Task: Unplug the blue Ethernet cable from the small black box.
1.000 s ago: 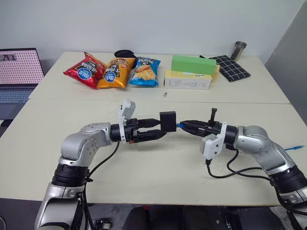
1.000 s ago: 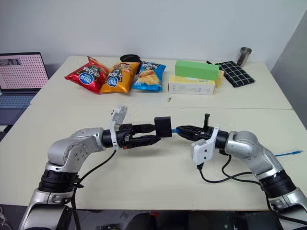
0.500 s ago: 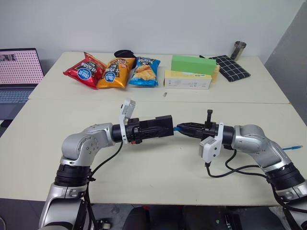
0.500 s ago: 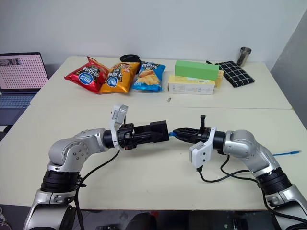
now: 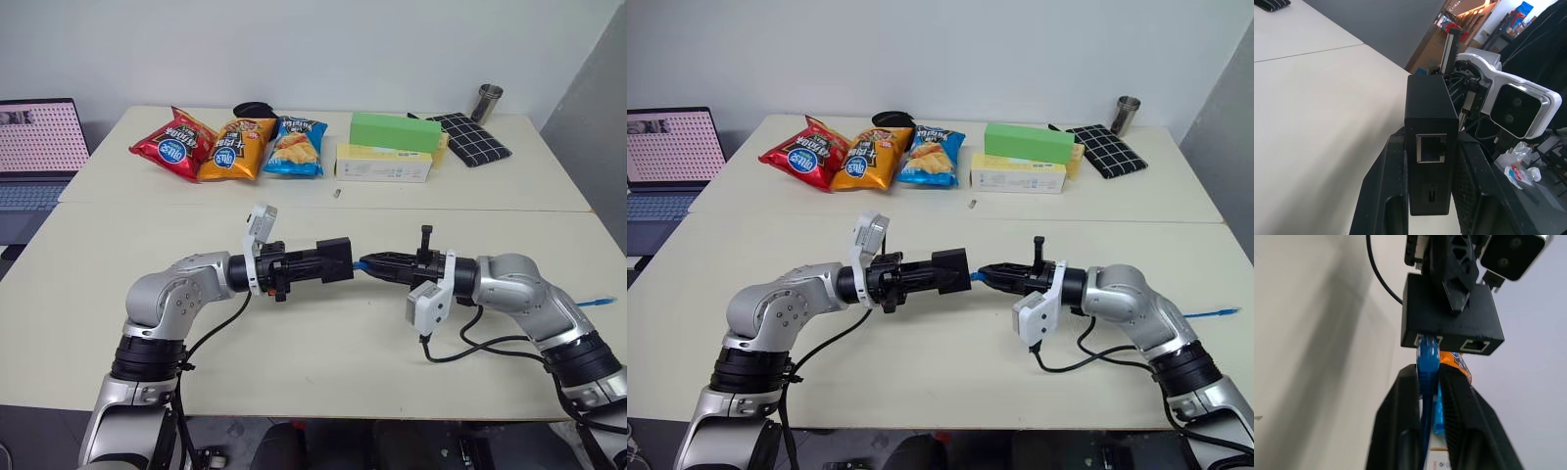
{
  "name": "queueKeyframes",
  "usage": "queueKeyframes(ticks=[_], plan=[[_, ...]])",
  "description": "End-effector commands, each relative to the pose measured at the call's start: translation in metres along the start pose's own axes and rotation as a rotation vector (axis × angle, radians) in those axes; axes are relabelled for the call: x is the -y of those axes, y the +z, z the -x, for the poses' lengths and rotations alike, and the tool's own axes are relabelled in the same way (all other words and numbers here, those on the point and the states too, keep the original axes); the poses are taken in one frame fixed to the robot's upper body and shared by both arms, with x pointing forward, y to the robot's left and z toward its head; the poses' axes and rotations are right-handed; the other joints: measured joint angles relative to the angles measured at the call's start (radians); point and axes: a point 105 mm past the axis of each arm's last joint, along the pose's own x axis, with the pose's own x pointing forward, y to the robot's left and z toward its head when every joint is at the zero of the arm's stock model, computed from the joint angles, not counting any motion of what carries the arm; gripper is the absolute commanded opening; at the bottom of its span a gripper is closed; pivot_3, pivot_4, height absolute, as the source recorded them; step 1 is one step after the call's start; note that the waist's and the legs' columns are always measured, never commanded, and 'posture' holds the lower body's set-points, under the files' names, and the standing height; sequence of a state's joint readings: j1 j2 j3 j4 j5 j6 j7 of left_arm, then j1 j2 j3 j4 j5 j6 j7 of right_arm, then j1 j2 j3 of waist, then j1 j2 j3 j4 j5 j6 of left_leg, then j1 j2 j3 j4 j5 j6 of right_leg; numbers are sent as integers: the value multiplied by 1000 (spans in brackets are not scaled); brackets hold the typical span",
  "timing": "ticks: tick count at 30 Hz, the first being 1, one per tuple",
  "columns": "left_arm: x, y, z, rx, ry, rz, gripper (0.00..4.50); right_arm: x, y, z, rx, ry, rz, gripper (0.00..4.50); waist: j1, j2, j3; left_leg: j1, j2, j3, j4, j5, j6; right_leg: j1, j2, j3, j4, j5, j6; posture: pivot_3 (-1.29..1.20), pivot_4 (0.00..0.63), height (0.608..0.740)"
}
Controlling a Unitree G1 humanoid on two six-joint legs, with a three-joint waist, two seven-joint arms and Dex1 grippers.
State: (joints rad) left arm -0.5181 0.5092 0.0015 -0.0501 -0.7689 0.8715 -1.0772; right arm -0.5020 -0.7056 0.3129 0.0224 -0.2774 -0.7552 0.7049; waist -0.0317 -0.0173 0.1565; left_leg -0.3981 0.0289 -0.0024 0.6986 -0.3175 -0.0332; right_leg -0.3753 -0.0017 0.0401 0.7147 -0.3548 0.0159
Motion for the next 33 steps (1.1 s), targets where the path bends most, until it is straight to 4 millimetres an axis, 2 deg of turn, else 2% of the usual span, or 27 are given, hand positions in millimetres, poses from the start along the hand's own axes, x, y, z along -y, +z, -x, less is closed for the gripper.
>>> queueKeyframes(ticks=[1,4,7,9,13,15,25,33], plan=[[7,8,-2,0,-32,-58,796,2,8,7,25,54,-43,1685,0,0,0,0,0,0,0,0,0,0,0,0,0,0,0,0,150,740],[9,7,-2,-18,-44,-82,796,2,15,18,9,87,-288,2382,3,-1,0,0,0,-1,0,0,0,1,-1,-1,0,0,0,0,150,740],[13,7,-1,-33,-70,-106,796,18,27,20,40,10,-694,2435,3,-1,0,0,0,-2,0,0,0,1,-1,-2,-1,0,0,0,150,740],[15,7,-1,-47,-83,-121,796,22,33,19,52,11,-841,2435,0,0,0,0,0,-2,0,0,0,1,-1,-1,0,0,0,0,150,740],[24,1,-1,-108,-132,-185,795,33,25,13,43,-50,-1087,2435,2,0,0,0,0,-3,0,0,0,2,-1,-2,0,0,0,0,150,740],[27,-1,0,-130,-150,-212,795,30,26,12,46,-12,-1193,2435,2,0,0,0,0,-4,0,0,0,2,0,-3,-1,0,0,0,150,740],[29,-3,2,-155,-156,-268,795,15,29,11,54,143,-1407,2435,3,0,0,-2,-1,-5,0,0,1,1,-1,-3,-2,0,0,0,150,740],[28,-4,2,-153,-148,-277,795,13,30,9,55,166,-1419,2435,3,0,0,-2,-1,-5,0,0,1,1,-1,-3,-2,0,0,0,150,740]])
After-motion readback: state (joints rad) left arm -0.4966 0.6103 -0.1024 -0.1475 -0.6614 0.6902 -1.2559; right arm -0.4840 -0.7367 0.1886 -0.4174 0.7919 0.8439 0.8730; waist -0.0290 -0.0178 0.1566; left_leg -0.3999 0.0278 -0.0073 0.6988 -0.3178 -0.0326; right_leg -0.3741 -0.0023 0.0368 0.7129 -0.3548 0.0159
